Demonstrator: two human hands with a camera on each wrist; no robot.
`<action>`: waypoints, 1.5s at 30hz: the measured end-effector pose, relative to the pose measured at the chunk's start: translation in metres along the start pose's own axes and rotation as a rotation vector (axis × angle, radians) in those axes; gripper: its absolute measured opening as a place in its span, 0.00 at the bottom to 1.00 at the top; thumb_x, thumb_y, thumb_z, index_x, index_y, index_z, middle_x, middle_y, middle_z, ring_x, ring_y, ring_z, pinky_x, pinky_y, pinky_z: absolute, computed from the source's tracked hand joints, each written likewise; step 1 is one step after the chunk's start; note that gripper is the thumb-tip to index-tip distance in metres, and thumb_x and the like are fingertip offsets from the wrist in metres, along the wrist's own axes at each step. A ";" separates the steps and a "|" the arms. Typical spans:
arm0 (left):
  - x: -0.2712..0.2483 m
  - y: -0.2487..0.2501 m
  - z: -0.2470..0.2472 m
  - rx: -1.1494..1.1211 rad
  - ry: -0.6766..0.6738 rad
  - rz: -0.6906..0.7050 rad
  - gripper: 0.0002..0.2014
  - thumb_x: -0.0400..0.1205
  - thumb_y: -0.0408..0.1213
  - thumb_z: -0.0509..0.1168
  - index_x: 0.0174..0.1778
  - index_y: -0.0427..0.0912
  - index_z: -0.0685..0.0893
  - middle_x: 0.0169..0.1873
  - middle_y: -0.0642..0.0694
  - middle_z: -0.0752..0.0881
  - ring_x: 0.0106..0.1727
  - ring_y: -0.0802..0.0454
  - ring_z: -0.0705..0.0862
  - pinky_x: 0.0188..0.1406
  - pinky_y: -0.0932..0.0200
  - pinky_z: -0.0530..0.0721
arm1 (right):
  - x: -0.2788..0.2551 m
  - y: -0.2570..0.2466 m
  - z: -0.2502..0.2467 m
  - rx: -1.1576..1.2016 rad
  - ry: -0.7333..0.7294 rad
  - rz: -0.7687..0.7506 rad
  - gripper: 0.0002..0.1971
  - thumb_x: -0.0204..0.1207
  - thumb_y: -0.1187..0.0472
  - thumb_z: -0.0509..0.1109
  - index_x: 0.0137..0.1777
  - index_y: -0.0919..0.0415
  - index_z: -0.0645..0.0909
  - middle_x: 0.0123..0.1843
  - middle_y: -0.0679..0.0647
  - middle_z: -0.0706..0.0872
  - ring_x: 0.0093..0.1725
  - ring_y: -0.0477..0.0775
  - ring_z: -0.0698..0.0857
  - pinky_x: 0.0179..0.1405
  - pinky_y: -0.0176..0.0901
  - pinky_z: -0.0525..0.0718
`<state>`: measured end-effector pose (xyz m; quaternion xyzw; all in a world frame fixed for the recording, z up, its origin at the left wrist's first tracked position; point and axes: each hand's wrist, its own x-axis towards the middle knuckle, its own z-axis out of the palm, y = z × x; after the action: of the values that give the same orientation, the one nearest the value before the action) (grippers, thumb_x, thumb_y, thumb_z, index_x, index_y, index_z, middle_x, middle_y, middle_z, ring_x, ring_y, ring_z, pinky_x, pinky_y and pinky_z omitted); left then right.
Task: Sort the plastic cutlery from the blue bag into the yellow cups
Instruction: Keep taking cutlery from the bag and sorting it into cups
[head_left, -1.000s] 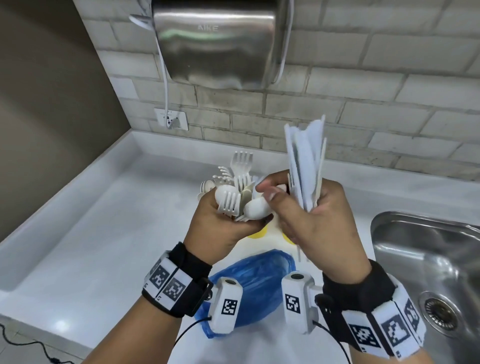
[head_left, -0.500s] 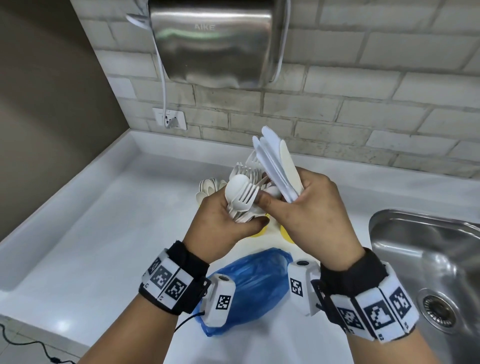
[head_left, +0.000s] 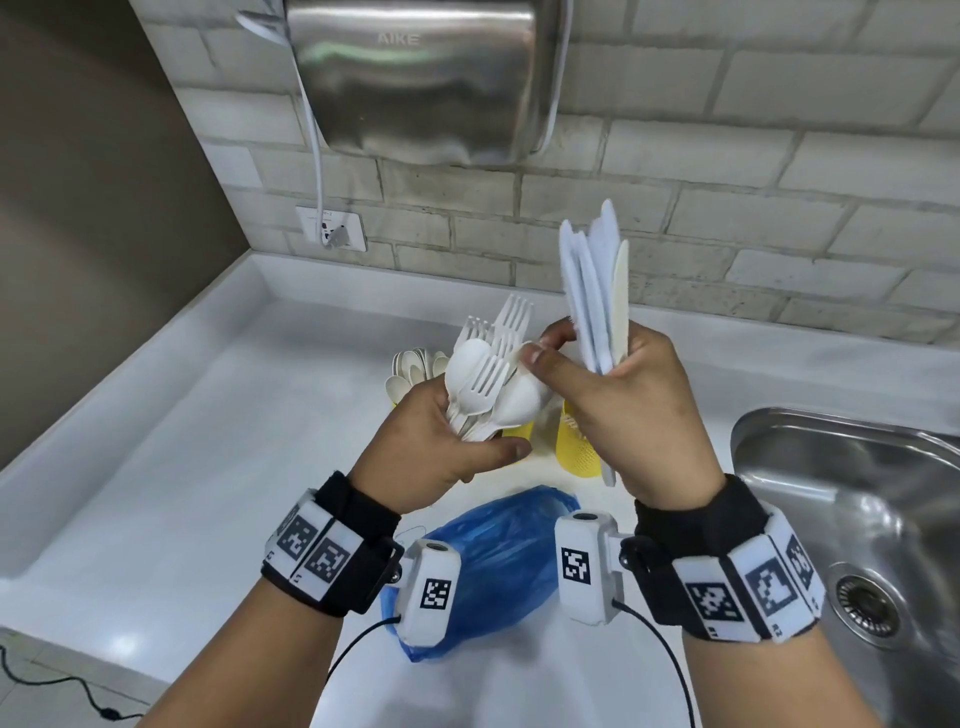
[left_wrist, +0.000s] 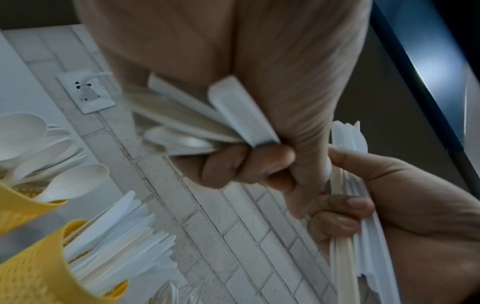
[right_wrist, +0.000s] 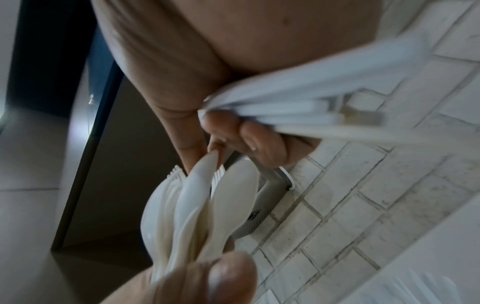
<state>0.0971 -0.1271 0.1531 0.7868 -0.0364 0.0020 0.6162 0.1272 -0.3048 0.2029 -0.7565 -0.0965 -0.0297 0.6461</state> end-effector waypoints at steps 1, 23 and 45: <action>-0.001 0.000 0.000 -0.007 -0.004 -0.007 0.14 0.73 0.33 0.82 0.51 0.45 0.88 0.32 0.48 0.86 0.31 0.53 0.80 0.26 0.58 0.80 | 0.001 -0.001 -0.002 0.013 -0.020 -0.013 0.06 0.75 0.60 0.82 0.43 0.57 0.87 0.34 0.47 0.88 0.27 0.41 0.83 0.30 0.34 0.78; -0.002 -0.006 -0.004 -0.022 -0.031 -0.038 0.13 0.75 0.36 0.82 0.53 0.46 0.87 0.27 0.51 0.81 0.26 0.50 0.73 0.25 0.56 0.74 | 0.008 0.015 -0.007 0.155 0.026 -0.086 0.17 0.82 0.58 0.77 0.34 0.63 0.80 0.20 0.53 0.76 0.19 0.53 0.74 0.24 0.48 0.74; 0.013 -0.017 0.025 -0.749 0.058 -0.403 0.15 0.88 0.43 0.65 0.44 0.34 0.78 0.51 0.25 0.90 0.52 0.30 0.91 0.51 0.42 0.93 | 0.017 0.010 0.007 0.718 0.383 -0.116 0.19 0.86 0.53 0.72 0.36 0.56 0.70 0.21 0.50 0.66 0.18 0.50 0.64 0.22 0.39 0.68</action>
<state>0.1097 -0.1478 0.1309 0.4998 0.1372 -0.1094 0.8482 0.1452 -0.2974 0.1945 -0.4572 -0.0210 -0.1709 0.8725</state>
